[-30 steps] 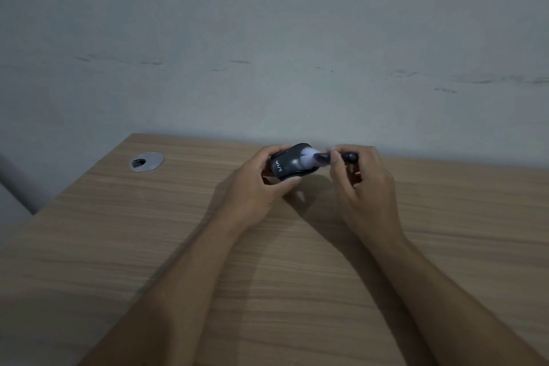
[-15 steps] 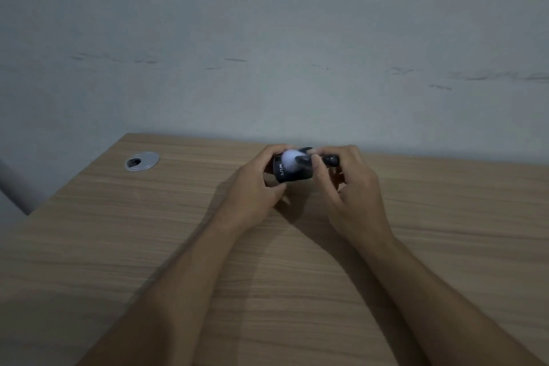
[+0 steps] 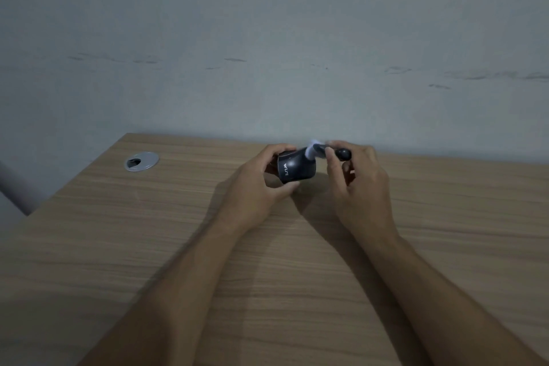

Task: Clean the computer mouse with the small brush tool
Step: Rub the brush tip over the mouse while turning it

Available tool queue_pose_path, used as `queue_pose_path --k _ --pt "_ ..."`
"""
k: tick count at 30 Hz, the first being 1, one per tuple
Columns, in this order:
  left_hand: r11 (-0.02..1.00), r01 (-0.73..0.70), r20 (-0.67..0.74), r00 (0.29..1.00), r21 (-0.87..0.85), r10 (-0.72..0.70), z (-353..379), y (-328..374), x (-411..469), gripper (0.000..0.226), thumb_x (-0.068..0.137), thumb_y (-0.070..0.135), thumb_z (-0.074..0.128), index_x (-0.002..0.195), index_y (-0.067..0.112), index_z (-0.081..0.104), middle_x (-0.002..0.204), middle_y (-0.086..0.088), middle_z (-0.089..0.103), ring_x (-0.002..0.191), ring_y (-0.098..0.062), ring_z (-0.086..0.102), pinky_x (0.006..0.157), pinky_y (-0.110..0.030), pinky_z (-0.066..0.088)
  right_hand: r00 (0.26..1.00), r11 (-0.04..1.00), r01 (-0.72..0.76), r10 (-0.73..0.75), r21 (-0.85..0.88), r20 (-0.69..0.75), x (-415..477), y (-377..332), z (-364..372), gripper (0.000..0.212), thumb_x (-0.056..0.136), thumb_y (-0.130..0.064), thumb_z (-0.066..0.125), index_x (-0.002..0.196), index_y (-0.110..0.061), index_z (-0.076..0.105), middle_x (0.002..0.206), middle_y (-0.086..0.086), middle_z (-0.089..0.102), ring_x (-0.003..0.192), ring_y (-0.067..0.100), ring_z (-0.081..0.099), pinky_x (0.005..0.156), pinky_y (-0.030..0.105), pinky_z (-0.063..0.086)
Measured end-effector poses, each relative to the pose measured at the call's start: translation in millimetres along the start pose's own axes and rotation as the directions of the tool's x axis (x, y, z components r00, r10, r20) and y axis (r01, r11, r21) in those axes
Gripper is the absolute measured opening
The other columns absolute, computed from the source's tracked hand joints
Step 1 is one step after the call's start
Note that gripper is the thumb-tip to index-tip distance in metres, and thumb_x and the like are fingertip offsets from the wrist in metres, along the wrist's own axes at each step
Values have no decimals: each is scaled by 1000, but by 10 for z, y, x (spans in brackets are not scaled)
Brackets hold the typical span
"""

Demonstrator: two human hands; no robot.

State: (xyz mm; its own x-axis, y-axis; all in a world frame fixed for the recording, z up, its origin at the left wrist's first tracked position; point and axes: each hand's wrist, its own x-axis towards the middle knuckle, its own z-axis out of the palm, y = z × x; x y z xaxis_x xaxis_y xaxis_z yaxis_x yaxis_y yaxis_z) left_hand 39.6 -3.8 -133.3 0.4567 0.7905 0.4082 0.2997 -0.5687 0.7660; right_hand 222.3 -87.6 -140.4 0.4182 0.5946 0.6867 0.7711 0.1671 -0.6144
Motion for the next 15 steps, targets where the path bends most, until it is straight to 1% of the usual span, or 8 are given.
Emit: queue_pose_path --k 2,4,6,8,11,12,13,15 --pt "997 -7 3 1000 80 7 17 27 -9 60 89 22 90 142 35 66 119 25 72 101 18 64 84 -4 50 996 996 85 -86 30 26 -25 -77 20 23 108 -19 70 129 -12 77 107 8 66 79 7 62 80 0 41" --pt "986 -11 -2 1000 168 11 27 1 -16 51 92 25 89 138 35 67 111 23 70 92 9 61 72 6 41 981 983 178 -181 55 72 -64 -164 46 23 107 -16 71 128 -10 76 107 7 66 79 -4 60 79 2 41" --pt "981 -24 -6 1000 194 26 41 -55 16 37 92 14 85 124 29 73 97 26 68 89 -3 68 69 7 37 962 966 245 -253 87 99 -93 -227 65 18 103 -11 74 121 -7 77 107 5 65 81 -14 55 79 3 40" --pt "971 -40 -6 999 238 42 53 -104 66 38 93 9 80 126 26 76 101 28 71 103 -11 74 81 4 39 948 952 291 -300 93 107 -108 -248 81 13 99 -5 77 112 -4 78 104 3 62 79 -16 52 79 2 40" --pt "977 -108 -41 992 183 117 81 -155 86 68 83 -10 80 139 29 73 129 15 79 120 -8 74 103 -23 58 957 961 271 -274 45 90 -73 -191 94 12 103 -10 75 113 -4 77 102 4 61 66 1 56 73 6 40" --pt "980 -125 -55 989 152 135 80 -149 83 73 78 -12 82 138 29 74 131 15 79 121 -8 75 104 -27 59 966 968 248 -249 24 66 -50 -158 90 13 104 -13 74 114 -5 77 103 6 62 64 10 57 71 9 41" --pt "981 -139 -64 987 137 148 75 -140 71 76 76 -11 83 139 31 74 132 15 79 120 -8 75 104 -28 59 974 975 222 -222 7 37 -27 -117 78 14 105 -15 73 116 -6 77 104 7 64 65 13 57 70 10 43" --pt "981 -147 -65 986 131 156 74 -121 55 73 79 -4 85 141 30 73 132 13 79 117 -10 75 103 -29 59 986 986 166 -166 -18 -9 11 -43 44 18 106 -18 71 120 -7 77 108 8 64 71 0 56 74 5 42"
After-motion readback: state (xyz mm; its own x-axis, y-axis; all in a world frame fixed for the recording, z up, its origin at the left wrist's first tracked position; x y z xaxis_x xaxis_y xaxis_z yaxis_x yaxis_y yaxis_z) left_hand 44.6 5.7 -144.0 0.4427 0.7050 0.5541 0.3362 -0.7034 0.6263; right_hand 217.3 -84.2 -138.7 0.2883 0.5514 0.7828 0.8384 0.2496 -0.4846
